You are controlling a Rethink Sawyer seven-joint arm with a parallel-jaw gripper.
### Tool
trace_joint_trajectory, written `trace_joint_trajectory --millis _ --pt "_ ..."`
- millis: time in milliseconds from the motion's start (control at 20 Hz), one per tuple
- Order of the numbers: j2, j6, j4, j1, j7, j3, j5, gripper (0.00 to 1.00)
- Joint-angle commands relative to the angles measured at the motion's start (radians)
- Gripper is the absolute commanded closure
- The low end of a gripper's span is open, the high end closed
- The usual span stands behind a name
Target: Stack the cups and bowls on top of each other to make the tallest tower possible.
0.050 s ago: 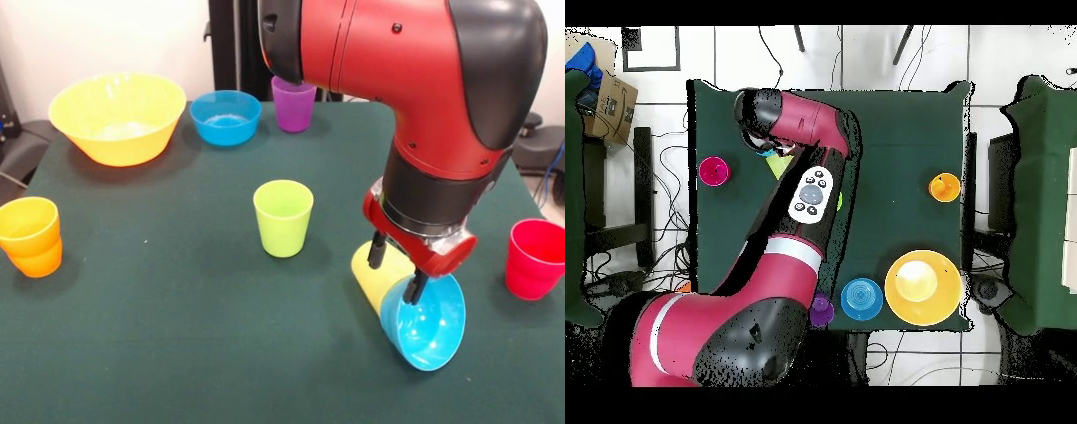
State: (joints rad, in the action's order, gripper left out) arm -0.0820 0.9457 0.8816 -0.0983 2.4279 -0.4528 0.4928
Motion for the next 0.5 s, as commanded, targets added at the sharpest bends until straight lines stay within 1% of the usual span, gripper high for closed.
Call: trace_joint_trajectory --millis 50,500 --pt "0.019 -0.008 0.008 -0.014 0.062 0.115 -0.033 0.0" --pt "0.039 -0.011 -0.011 -0.025 0.073 0.114 -0.029 0.0"
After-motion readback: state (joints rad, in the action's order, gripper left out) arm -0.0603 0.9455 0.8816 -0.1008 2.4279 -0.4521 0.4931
